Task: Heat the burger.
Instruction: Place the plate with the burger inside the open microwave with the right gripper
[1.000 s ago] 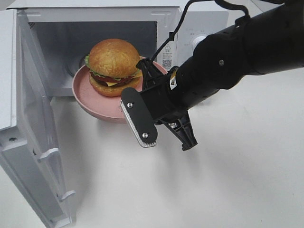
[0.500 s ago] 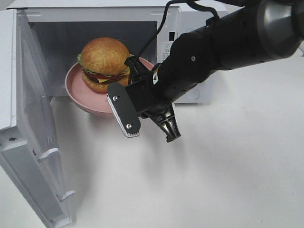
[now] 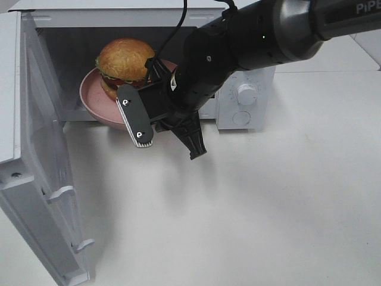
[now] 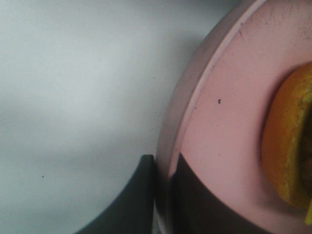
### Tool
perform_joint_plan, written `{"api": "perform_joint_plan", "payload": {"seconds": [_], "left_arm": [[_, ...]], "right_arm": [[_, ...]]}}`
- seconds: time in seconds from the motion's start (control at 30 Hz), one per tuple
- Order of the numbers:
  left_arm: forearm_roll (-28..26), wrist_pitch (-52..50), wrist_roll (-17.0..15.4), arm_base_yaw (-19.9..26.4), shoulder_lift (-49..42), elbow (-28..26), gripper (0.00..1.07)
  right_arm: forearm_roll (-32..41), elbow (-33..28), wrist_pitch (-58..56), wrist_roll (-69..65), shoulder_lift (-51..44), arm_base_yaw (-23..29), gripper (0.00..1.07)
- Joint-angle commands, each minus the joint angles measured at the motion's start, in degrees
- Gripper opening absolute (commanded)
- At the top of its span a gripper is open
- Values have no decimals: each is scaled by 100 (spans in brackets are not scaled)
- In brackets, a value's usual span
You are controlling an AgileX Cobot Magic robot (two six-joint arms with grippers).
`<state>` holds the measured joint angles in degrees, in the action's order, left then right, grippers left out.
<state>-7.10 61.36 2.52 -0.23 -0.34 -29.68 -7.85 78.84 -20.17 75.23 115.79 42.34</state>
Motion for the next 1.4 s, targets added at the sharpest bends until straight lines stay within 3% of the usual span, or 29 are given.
{"api": "perform_joint_plan", "payload": {"seconds": [0.03,0.5,1.4], "left_arm": [[-40,11,-11,-17,-103,6,77],[-40,11,-11,-17,-103,6,77],[-34,11,-11,-17,-103,6,77]], "right_arm": [[-115,447,103,-172,143,-23,0],[-298,1593,-258,-636,739,-23,0],[-859,2888,-458,-1077,1570,-344,0]]}}
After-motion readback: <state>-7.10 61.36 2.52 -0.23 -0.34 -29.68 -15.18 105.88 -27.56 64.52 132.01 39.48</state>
